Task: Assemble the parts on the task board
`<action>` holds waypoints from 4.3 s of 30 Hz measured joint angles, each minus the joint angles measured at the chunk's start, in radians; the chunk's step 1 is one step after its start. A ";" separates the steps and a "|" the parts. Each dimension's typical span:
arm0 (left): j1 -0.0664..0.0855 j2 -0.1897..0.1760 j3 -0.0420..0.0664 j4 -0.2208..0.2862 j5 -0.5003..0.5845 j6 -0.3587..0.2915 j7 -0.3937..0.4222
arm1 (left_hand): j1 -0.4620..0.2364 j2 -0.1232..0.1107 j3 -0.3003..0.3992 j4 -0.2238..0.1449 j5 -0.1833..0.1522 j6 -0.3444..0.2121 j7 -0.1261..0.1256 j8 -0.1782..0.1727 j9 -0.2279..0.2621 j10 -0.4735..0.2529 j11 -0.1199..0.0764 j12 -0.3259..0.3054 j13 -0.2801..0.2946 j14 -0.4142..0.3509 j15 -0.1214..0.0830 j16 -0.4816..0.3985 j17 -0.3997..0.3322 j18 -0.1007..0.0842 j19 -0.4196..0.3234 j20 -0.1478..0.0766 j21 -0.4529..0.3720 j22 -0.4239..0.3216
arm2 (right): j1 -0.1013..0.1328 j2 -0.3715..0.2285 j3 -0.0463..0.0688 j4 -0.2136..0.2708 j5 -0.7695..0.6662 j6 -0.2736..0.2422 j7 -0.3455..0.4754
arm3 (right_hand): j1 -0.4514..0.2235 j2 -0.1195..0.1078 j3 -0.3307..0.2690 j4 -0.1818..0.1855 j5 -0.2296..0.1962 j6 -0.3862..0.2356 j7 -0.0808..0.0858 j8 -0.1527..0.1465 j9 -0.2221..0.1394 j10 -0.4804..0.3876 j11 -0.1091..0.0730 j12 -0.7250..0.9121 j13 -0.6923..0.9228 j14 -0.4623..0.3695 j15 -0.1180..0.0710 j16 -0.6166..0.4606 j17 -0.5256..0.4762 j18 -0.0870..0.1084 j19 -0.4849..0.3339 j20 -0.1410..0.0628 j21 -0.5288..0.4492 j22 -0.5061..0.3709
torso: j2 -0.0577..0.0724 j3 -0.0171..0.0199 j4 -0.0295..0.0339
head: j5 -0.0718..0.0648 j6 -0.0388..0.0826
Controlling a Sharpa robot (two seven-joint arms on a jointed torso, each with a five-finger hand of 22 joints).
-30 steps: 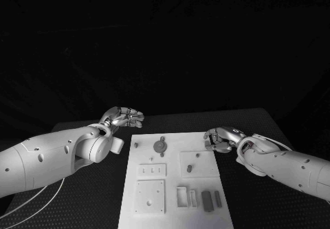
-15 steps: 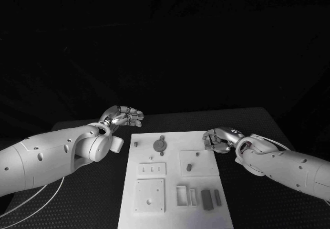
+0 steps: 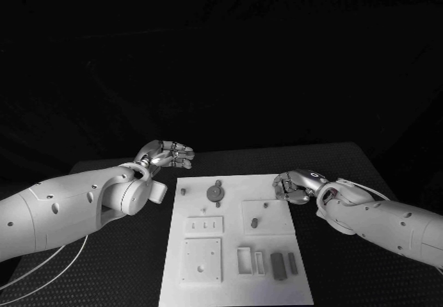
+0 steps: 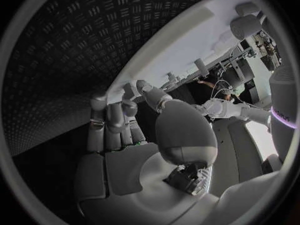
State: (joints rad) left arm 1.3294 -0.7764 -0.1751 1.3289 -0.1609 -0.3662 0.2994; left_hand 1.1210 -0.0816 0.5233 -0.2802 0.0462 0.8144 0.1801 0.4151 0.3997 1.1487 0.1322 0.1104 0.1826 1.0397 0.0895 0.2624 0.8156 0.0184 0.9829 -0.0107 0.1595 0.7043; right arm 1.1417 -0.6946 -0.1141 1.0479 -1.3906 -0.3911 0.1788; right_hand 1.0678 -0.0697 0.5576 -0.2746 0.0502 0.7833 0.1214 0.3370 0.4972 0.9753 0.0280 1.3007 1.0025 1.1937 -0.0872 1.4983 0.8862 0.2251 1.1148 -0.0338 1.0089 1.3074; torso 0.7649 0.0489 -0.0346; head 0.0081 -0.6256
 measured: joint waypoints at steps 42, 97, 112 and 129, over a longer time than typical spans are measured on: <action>0.000 -0.006 0.001 -0.002 0.005 0.003 -0.004 | 0.000 0.000 0.000 0.000 0.000 -0.004 0.004 0.000 0.001 0.000 0.000 -0.004 0.000 0.000 0.000 -0.004 0.002 0.011 0.000 0.000 0.000 0.000 | 0.000 0.004 -0.001 -0.002 -0.040 -0.013 -0.022 | 0.022 0.083 0.010 -0.015 0.000 0.006 -0.006 0.014 0.024 0.009 -0.009 0.004 -0.003 0.018 -0.015 0.003 0.018 0.000 0.002 0.002 0.006 0.000 | 0.000 0.0008 -0.0002 | -0.007 -0.010; 0.011 0.072 0.002 0.063 -0.200 0.096 -0.312 | -0.232 0.002 -0.102 0.092 0.000 0.085 -0.028 -0.021 0.006 0.115 -0.058 0.050 0.092 0.081 -0.041 0.031 0.106 0.003 0.059 -0.038 0.016 0.048 | 0.106 0.033 0.011 0.302 -0.022 -0.062 -0.275 | 0.041 0.040 0.007 -0.018 0.000 0.036 -0.036 0.049 0.076 0.040 -0.039 0.019 0.007 0.051 -0.040 0.012 0.053 0.001 0.015 -0.014 0.014 0.000 | -0.010 -0.0017 -0.0045 | -0.002 0.020; 0.010 0.079 0.001 0.077 -0.196 0.088 -0.365 | -0.213 0.021 -0.084 0.059 0.000 0.080 -0.023 -0.033 0.001 0.111 -0.061 0.058 0.124 0.081 -0.041 0.035 0.134 0.003 0.059 -0.038 0.019 0.061 | 0.106 0.043 0.011 0.284 -0.056 -0.044 -0.319 | 0.037 0.036 0.007 -0.018 0.000 0.038 -0.038 0.049 0.078 0.041 -0.041 0.019 0.007 0.048 -0.042 0.012 0.051 0.001 0.016 -0.014 0.014 0.000 | -0.009 -0.0030 -0.0041 | 0.007 0.029; 0.011 0.049 0.001 0.060 -0.195 0.088 -0.356 | -0.204 0.020 -0.082 0.031 0.000 0.080 -0.022 -0.039 -0.005 0.091 -0.055 0.058 0.138 0.081 -0.041 0.035 0.145 0.002 0.059 -0.038 0.019 0.067 | 0.106 0.045 0.011 0.169 -0.064 0.032 -0.251 | -0.001 -0.001 0.000 -0.011 0.000 0.041 -0.041 0.000 0.071 0.042 -0.042 0.011 0.007 0.003 -0.029 -0.001 -0.004 0.002 0.003 -0.010 0.007 0.000 | -0.009 -0.0022 -0.0038 | 0.007 0.023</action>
State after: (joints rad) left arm 1.3400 -0.7276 -0.1743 1.3891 -0.3561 -0.2777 -0.0568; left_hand 0.9171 -0.0618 0.4414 -0.2490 0.0462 0.8939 0.1578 0.3763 0.3945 1.2393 0.0769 0.1687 0.3204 1.1202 0.0483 0.2974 0.9604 0.0207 1.0419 -0.0482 0.1789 0.7716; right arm 1.2481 -0.6492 -0.1036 1.2167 -1.4546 -0.3586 -0.0722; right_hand 1.0667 -0.0711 0.5575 -0.2856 0.0502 0.8247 0.0800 0.3373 0.5679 1.0178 -0.0144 1.3113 1.0092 1.1964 -0.1158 1.4973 0.8822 0.2276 1.1180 -0.0439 1.0159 1.3076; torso 0.7557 0.0467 -0.0384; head 0.0151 -0.6030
